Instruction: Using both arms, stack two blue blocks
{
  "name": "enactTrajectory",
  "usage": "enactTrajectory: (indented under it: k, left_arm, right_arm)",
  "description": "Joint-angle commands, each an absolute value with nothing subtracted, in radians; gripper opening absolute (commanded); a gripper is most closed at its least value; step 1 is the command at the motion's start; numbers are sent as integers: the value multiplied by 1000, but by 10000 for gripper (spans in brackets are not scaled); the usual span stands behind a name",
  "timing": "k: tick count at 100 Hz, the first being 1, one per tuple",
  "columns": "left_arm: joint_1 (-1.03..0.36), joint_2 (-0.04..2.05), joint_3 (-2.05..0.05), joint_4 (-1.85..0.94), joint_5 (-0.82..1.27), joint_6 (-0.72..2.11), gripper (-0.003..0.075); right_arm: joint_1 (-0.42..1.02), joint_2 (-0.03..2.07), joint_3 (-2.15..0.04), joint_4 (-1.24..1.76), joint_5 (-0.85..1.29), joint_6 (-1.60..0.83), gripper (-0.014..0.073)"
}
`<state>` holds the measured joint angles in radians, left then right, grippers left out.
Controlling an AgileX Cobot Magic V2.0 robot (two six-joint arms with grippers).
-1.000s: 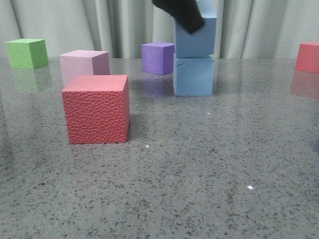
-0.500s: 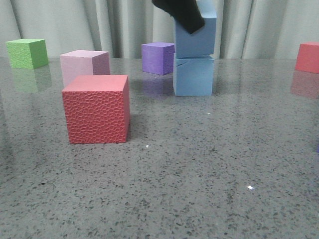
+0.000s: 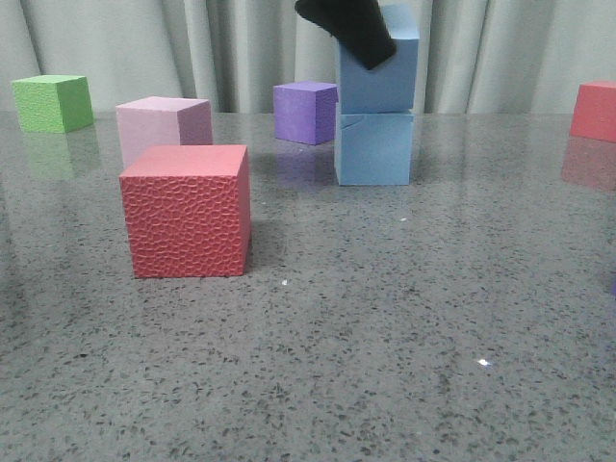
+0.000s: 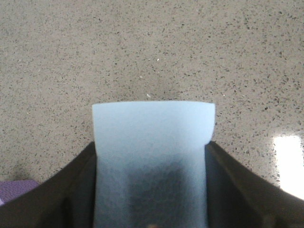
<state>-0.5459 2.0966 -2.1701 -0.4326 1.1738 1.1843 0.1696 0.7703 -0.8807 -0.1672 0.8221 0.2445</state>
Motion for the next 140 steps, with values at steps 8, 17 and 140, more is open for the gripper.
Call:
enactTrajectory:
  k: [8,17,140]
  left_arm:
    - [-544,2044,-2200,-475,1137,1186,191]
    - [-544,2044,-2200,-475,1141,1186,191]
    - [-544,2044,-2200,-475,1120,1186,480]
  right_arm:
    - [165,760,-905,-180,753,241,646]
    - [165,760,-905,-180,753,241,646]
    - [165,760,-905,-180,753,241,646]
